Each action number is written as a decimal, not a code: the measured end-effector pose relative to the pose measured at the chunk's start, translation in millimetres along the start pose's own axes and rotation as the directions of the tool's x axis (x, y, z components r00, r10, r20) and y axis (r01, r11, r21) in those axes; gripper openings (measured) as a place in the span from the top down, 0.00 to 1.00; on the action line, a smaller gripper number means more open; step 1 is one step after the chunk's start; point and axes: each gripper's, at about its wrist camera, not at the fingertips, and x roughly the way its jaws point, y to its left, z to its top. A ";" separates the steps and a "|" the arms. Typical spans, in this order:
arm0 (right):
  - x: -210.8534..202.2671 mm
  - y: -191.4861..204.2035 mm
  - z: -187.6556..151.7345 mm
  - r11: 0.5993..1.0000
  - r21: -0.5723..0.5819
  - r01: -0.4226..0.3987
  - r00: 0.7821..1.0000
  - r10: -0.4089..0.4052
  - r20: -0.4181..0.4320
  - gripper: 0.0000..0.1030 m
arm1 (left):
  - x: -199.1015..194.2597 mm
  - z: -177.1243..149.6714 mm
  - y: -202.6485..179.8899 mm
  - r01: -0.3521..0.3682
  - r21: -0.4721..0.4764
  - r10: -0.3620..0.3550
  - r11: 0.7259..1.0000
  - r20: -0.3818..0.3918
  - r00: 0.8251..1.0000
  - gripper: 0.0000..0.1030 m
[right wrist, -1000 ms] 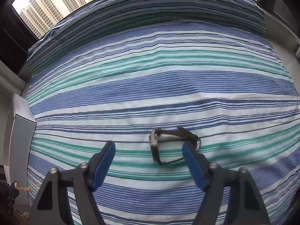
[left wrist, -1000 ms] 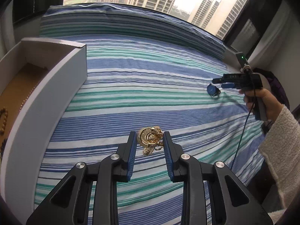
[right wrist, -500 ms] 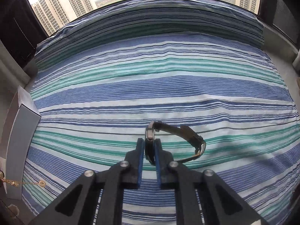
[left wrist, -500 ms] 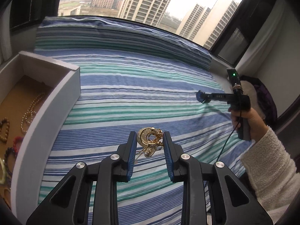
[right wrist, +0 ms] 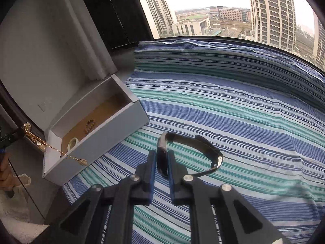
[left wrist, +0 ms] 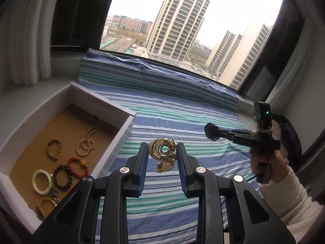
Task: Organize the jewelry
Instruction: 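Carry the gold cluster and the watch into the box with both tools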
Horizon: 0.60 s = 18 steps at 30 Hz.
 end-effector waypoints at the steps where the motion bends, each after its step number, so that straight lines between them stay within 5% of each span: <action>1: 2.1 16.3 8.2 0.999 -0.021 -0.030 1.000 0.030 0.005 0.89 | -7.3 3.6 8.4 -0.031 -0.002 0.031 1.000 0.013 0.999 0.73; 8: 42.4 118.6 69.8 0.972 -0.138 -0.190 0.981 0.194 0.014 0.89 | -33.3 19.6 93.0 -0.230 -0.085 0.234 0.969 0.039 0.971 0.73; 18: 178.4 218.6 126.3 0.931 -0.237 -0.276 0.960 0.256 -0.113 0.89 | 10.3 10.5 251.6 -0.462 -0.257 0.459 0.849 -0.073 0.885 0.73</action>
